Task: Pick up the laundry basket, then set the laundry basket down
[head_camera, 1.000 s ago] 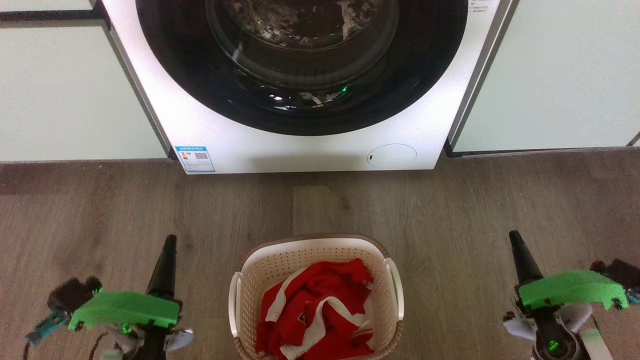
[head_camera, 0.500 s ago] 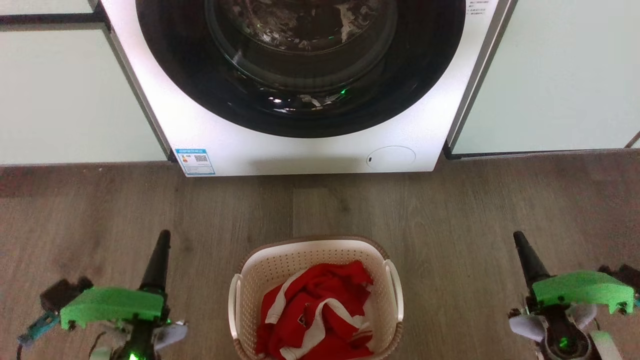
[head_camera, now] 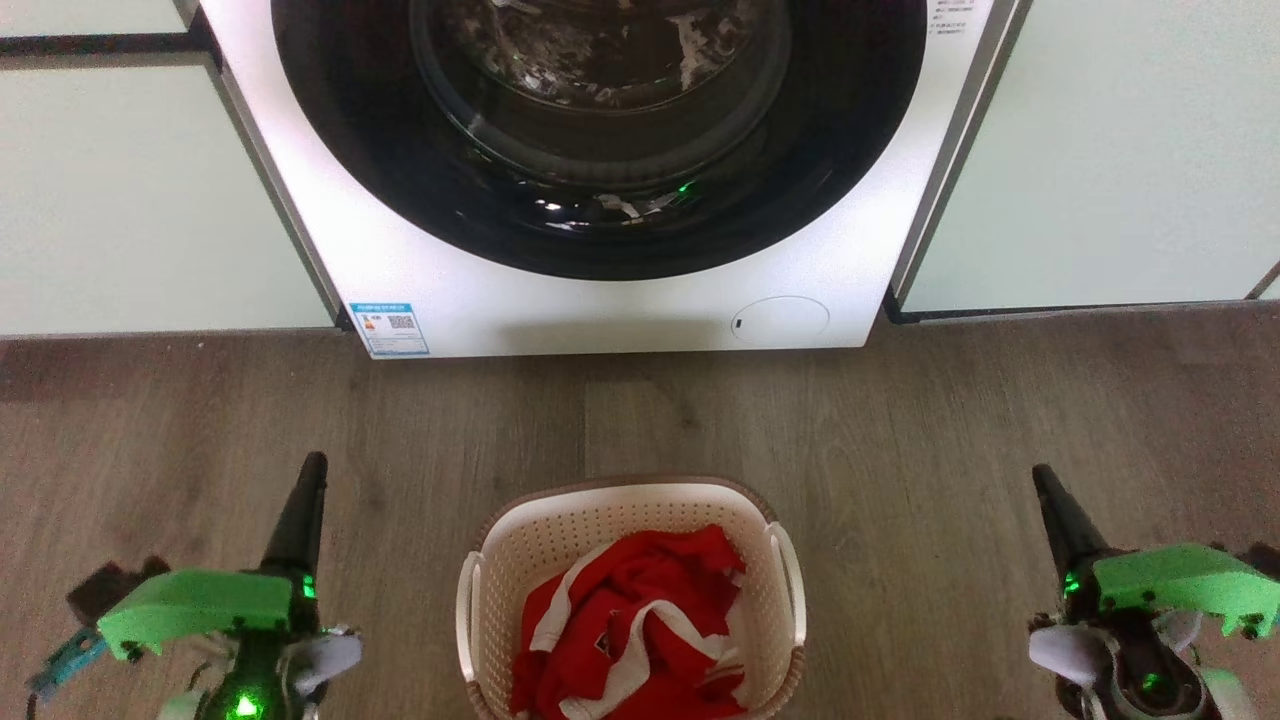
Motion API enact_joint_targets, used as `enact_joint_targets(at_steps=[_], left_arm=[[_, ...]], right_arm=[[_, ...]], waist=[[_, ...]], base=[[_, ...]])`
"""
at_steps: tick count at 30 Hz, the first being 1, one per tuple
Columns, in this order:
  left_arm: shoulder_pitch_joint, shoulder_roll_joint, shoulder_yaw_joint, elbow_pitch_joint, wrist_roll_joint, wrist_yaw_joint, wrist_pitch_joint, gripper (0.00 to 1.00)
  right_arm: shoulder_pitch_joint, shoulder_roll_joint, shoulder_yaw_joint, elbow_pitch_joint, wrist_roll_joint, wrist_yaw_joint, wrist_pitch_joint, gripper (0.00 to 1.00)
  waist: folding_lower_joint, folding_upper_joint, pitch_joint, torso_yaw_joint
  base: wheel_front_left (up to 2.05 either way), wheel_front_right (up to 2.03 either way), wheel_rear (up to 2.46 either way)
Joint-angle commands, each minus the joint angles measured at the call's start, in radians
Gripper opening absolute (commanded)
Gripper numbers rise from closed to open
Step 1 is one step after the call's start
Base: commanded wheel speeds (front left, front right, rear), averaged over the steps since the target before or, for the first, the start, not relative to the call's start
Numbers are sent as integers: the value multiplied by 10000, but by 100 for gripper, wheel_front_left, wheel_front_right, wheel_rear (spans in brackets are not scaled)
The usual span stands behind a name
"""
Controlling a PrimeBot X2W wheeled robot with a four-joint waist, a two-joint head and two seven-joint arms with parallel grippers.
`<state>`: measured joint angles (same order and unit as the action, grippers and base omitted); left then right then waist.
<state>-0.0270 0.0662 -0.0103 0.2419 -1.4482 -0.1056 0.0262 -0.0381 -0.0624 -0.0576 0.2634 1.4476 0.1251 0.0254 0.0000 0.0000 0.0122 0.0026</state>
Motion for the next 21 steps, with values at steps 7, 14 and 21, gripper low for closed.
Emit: enact_joint_targets(at_steps=[7, 14, 21], left_arm=[[-637, 160, 570, -141, -891, -163, 237, 0], [-736, 150, 747, -32, -1656, -226, 447, 0], [-777, 131, 837, 13, -1940, -251, 547, 0]], right_arm=[[-609, -158, -2, -260, 883, 52, 285, 0], [-649, -152, -134, -224, 1629, 55, 493, 0], [-666, -136, -205, -208, 1907, 56, 591, 0]], waist=[[0, 0, -37, -11], [0, 0, -75, -22], [0, 0, -90, -26]], base=[[0, 0, 0], [0, 0, 0], [0, 0, 0]])
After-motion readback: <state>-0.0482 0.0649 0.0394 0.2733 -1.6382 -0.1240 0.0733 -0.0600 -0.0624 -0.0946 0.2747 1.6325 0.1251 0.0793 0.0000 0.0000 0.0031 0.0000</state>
